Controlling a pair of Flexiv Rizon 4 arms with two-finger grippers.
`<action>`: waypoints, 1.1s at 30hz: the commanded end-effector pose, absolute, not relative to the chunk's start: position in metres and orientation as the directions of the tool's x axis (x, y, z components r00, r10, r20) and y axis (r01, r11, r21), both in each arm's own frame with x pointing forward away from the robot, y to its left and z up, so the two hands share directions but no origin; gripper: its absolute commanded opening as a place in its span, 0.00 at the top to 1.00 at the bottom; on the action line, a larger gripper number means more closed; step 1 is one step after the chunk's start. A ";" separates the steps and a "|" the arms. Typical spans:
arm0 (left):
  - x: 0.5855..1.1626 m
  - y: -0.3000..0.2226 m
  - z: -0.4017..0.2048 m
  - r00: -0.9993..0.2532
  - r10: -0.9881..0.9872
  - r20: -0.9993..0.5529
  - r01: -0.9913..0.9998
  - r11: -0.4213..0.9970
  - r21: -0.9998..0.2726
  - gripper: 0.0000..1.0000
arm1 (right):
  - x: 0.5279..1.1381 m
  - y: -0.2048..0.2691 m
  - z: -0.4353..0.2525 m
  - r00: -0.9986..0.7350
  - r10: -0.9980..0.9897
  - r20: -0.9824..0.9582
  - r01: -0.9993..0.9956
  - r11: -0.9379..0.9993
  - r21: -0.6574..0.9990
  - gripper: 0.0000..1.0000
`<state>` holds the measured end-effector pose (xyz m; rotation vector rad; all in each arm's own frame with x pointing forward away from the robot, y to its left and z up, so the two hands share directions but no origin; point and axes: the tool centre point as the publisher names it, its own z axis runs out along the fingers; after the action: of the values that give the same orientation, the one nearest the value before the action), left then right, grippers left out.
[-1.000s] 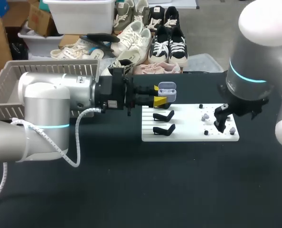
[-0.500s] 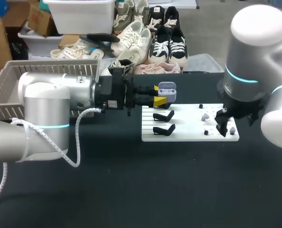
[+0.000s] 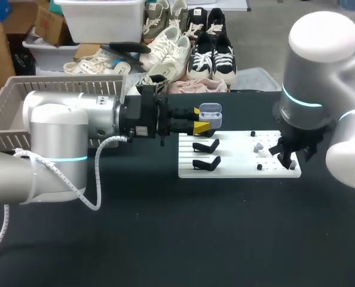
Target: Pick up each earbud case from the left stands, insert the matching earbuds, close the lid, and place the case in the box.
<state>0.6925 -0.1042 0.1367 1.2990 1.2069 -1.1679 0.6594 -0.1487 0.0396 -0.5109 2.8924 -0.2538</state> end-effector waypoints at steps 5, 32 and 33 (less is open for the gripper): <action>0.691 -0.105 0.137 0.047 0.062 -0.997 0.999 -0.027 0.046 1.00 | 0.659 -0.146 0.034 -0.926 -0.338 -0.171 -0.304 0.932 -0.196 0.53; 0.691 -0.105 0.137 0.047 0.062 -0.997 0.999 -0.027 0.046 1.00 | 0.662 -0.141 0.028 -0.943 -0.298 -0.144 -0.253 0.929 -0.269 0.53; 0.691 -0.105 0.137 0.047 0.062 -0.997 0.999 -0.027 0.046 1.00 | 0.662 -0.141 0.027 -0.944 -0.297 -0.145 -0.251 0.930 -0.270 0.53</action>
<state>0.6925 -0.1042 0.1367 1.2989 1.2069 -1.1678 0.6598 -0.1464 0.0284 -0.4244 2.8990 -0.3514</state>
